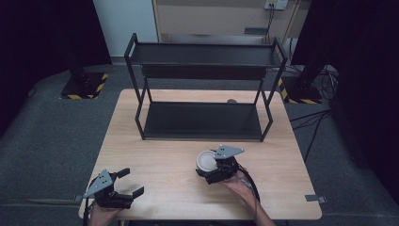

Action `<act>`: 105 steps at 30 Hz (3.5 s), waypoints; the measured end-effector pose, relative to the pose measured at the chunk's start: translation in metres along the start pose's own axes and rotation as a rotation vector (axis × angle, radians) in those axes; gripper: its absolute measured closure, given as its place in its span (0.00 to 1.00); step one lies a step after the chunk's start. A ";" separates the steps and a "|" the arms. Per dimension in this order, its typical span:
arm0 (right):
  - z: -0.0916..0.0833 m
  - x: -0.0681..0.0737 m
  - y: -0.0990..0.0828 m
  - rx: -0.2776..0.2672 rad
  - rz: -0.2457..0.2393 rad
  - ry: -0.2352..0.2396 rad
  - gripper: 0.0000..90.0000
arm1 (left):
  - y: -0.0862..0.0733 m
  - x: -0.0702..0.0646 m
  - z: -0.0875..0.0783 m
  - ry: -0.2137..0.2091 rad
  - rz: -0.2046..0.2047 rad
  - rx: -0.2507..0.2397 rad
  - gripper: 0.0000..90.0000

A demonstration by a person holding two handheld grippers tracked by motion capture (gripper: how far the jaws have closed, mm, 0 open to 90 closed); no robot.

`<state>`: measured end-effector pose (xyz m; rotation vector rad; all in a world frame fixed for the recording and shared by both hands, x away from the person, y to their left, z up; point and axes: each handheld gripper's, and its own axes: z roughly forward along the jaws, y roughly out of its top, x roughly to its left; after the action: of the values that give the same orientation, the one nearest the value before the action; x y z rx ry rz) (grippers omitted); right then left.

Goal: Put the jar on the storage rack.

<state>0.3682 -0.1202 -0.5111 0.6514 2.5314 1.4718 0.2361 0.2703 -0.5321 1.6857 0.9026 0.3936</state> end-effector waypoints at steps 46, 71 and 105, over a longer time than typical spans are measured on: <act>0.004 -0.042 0.046 -0.008 0.034 -0.124 0.11 | 0.000 0.000 0.000 -0.002 -0.002 0.000 0.00; 0.010 -0.073 0.047 -0.012 0.101 -0.260 0.11 | 0.000 0.000 0.000 -0.003 -0.003 0.002 0.00; 0.036 -0.130 0.044 -0.006 0.190 -0.450 0.11 | 0.000 0.001 0.000 -0.007 -0.003 0.002 0.00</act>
<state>0.5091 -0.1292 -0.5038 1.1064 2.1653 1.2113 0.2365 0.2706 -0.5328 1.6858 0.9009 0.3846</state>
